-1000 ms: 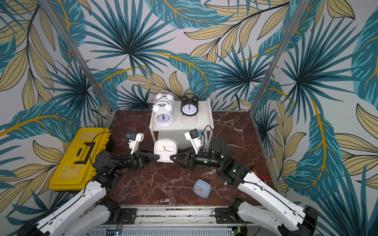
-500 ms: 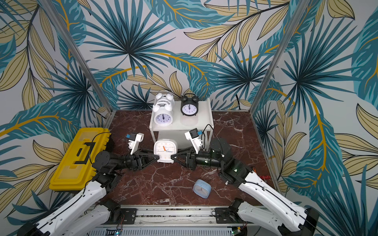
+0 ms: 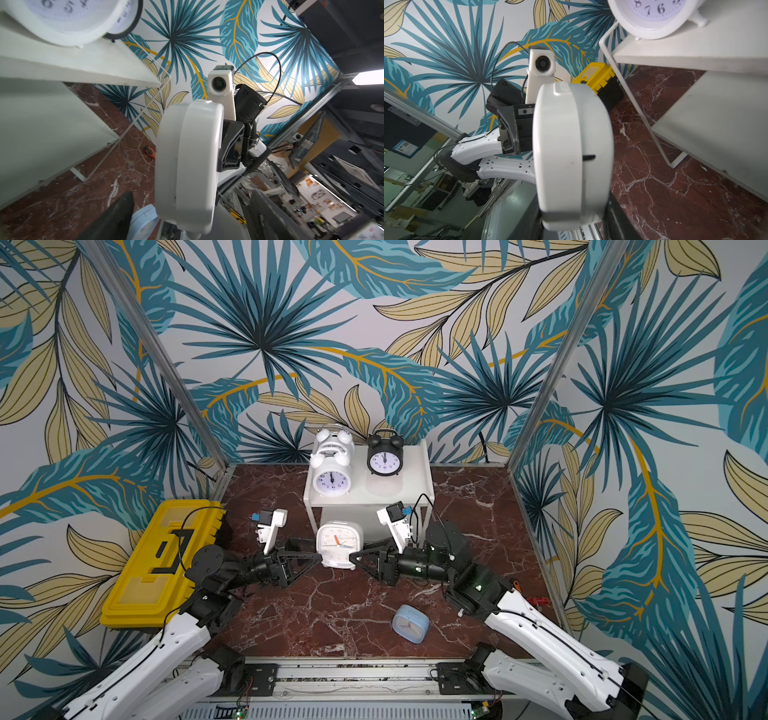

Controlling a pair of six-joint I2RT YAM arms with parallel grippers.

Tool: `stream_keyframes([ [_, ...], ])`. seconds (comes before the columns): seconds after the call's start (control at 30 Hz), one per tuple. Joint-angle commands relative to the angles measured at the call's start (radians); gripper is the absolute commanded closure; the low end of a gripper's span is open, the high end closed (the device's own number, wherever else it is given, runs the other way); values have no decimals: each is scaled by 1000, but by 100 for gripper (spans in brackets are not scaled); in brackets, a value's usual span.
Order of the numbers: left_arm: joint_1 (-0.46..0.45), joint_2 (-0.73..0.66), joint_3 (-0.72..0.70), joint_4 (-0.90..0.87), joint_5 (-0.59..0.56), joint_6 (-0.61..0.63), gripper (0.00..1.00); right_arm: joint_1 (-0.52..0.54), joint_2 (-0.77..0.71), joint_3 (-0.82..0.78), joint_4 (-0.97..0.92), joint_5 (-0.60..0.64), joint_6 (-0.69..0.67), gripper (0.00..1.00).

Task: Place the alarm clocks on the shelf by style
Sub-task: Pick up the alarm from the center of the board, then place the alarm on the shelf.

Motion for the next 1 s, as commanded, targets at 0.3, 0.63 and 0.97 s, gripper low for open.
stream_keyframes([
  [0.3,17,-284,82,-735,-760,160,11,30,17,-242,316,523,-151,81],
  [0.63,21,-355,-24,-704,-805,73,13,64,222,-236,578,622,-222,82],
  [0.97,21,-328,-85,-592,-757,49,15,90,357,-202,671,699,-305,81],
])
